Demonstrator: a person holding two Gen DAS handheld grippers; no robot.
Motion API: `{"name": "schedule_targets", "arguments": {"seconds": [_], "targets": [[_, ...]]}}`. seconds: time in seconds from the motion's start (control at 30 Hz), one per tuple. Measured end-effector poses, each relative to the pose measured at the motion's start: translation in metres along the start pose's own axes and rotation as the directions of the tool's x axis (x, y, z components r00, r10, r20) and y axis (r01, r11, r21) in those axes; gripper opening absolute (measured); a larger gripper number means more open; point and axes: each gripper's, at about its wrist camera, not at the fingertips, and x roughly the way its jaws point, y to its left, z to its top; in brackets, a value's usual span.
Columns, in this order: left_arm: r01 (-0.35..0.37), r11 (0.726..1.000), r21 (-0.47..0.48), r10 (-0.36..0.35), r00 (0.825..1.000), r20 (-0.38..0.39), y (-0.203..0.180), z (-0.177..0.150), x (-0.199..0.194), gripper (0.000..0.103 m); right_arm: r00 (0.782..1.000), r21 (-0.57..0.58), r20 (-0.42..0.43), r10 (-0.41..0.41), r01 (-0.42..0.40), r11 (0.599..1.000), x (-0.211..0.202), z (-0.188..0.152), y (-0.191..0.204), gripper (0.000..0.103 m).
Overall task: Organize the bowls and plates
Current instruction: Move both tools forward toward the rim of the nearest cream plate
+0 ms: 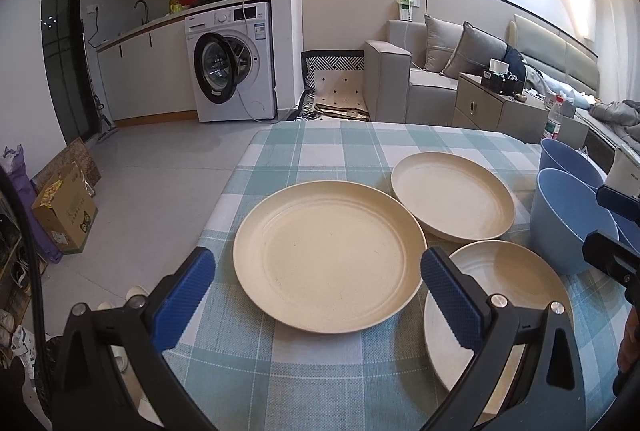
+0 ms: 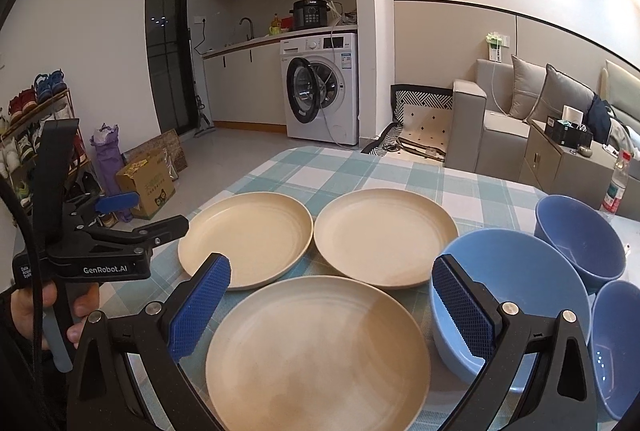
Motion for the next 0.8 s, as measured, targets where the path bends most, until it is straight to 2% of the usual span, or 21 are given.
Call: {"name": "schedule_targets", "arguments": {"seconds": [0.4,0.8], "targets": [[-0.008,0.999,-0.033,0.008,1.000,0.012,0.020,0.013,0.011,0.103,0.998,0.003,-0.038,0.052,-0.052,0.999,0.026,0.019,0.010,0.103],[-0.008,0.998,-0.070,0.006,1.000,-0.025,0.043,0.005,0.024,0.103,0.989,0.021,-0.111,0.099,-0.098,0.995,0.062,0.025,0.022,0.103]]}}
